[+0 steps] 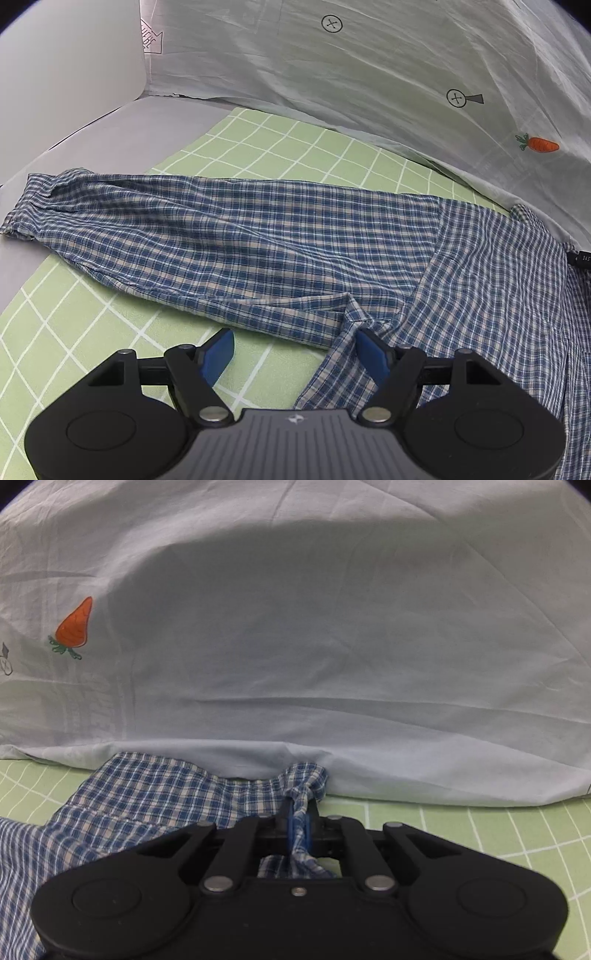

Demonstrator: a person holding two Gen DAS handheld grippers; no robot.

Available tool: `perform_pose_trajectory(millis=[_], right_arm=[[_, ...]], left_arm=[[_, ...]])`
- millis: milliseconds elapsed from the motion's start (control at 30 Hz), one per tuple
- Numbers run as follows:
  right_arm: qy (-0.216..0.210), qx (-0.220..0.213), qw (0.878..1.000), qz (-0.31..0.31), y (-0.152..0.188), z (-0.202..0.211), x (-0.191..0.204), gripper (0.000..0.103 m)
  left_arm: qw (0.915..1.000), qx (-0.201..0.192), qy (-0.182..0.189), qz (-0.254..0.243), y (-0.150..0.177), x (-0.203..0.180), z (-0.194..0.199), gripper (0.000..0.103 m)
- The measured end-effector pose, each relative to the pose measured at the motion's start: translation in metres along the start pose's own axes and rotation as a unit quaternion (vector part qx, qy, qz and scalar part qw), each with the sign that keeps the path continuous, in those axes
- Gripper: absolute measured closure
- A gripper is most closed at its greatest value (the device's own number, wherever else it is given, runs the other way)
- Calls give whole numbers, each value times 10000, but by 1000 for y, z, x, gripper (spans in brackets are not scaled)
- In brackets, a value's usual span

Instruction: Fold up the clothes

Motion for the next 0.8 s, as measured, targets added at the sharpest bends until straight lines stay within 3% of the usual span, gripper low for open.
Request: perform_pose_trajectory(millis=[200,267,333,467,500,533,600,667,800], right_arm=[[100,27,9999,21,-3,-2,-5,95],[188,28,9998,14,-4,-1,-9,87],[386,55,9992,-1,-5,1,-15,64],[630,113,9977,-205,-9,21,-19,51],[619,-6,9978,-225,-9,34,-16,38],[615,-74,9978,-253,-4,49,-11,17],[597,-90,9975,-369,14,80,2,3],[573,-56,9972,-473,34,110,16,3],[530,409,9959,-601,96,162,61,1]], left_arm=[[9991,-30,-188,372,-12,22,-2,29],[9979,-49,-305,564,-17,38,6,29],[9964,-75,-372,758,-22,59,14,29],[9916,-123,-688,1088,-33,116,20,25],[9895,-128,-793,1204,-35,132,20,25],[9872,-148,-862,1334,-39,149,20,25],[9820,-211,-954,1614,-48,183,21,23],[9756,-246,-1016,1929,-56,217,19,22],[9639,-312,-1011,2442,-67,266,9,21]])
Point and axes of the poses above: each gripper's, at about its wrist camera, not at the fingertips, and z roughly against the way its jaws point, x to its left, y to its underside, the point moved 10 cm from there along -z, roughly the way its jaws point, and after that the axes turned 8 degrees about x, right-handed, at the moved point
